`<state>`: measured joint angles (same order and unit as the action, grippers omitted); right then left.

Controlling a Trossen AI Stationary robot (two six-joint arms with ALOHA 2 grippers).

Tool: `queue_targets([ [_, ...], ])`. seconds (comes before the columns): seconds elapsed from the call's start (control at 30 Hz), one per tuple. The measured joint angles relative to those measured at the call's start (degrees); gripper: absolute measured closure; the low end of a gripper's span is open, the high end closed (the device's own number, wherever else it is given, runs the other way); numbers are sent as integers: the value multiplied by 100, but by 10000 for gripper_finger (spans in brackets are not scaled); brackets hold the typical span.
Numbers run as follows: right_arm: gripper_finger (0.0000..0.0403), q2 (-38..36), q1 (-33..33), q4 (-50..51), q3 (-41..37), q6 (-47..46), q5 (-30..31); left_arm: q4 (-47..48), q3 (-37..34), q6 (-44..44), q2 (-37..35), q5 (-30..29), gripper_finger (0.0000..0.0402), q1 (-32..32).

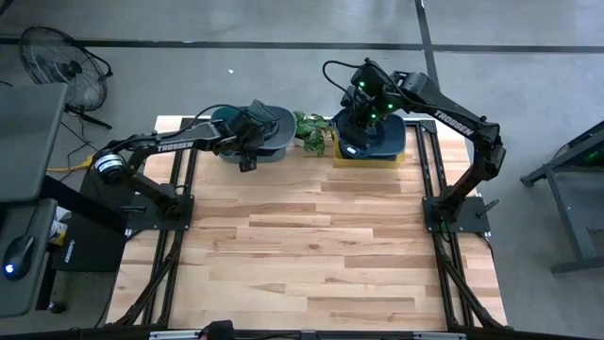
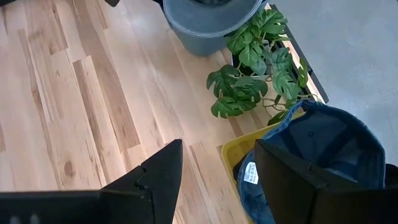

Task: Pick & Place hat
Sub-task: Put the gray cap into the green bin

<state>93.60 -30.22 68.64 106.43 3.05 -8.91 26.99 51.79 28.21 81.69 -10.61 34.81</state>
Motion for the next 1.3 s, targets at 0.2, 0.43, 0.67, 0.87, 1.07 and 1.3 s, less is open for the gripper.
queue_targets([
  [0.2,210,0,0,78,0,44,-2,-62,0,-162,28,-219,136,4],
  [0.43,210,2,0,98,0,46,-1,-21,0,-170,28,-430,275,4],
  [0.67,210,2,-2,102,0,46,154,67,0,-391,28,-643,386,0],
  [0.87,210,2,-15,103,0,53,238,576,307,-428,-53,-1249,393,2],
  [1.07,210,2,-15,103,0,90,236,1625,1018,-550,-53,-1813,396,2],
  [1.3,210,2,-15,101,0,90,236,2499,1358,-1071,-53,-2408,396,2],
])
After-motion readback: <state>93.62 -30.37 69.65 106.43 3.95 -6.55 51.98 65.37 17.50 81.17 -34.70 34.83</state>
